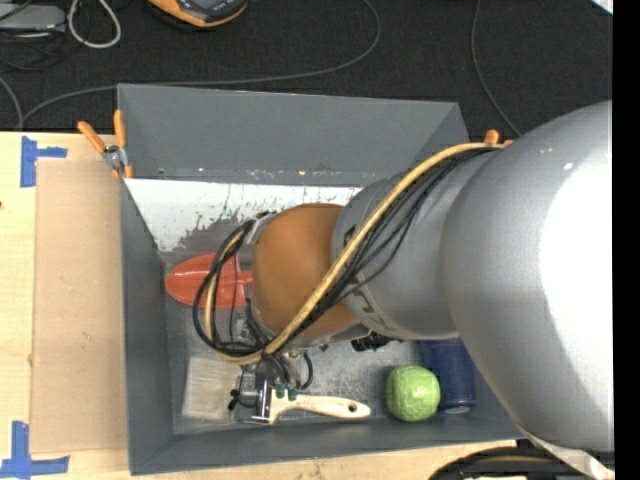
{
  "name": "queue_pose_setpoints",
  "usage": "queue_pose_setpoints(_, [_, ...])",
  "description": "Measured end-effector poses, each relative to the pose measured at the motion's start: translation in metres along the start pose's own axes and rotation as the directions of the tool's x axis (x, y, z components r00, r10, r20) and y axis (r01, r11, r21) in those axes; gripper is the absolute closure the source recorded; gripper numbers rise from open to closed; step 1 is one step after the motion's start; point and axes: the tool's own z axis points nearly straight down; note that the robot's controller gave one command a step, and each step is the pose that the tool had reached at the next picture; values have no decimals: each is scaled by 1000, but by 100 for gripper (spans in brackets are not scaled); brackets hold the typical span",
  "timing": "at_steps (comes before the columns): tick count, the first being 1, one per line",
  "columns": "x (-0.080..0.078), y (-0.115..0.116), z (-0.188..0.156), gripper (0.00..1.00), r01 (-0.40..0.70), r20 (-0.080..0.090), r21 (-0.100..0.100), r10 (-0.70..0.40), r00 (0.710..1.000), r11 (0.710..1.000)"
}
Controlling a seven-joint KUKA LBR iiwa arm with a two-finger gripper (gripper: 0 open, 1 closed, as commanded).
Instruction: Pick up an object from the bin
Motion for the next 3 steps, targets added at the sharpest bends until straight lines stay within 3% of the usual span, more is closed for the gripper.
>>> queue_pose_setpoints(1, [14,-1,43,100,-38,-5,2,38,999,999])
queue_pose_setpoints(3, [14,-1,42,100,-44,-5,2,44,999,999])
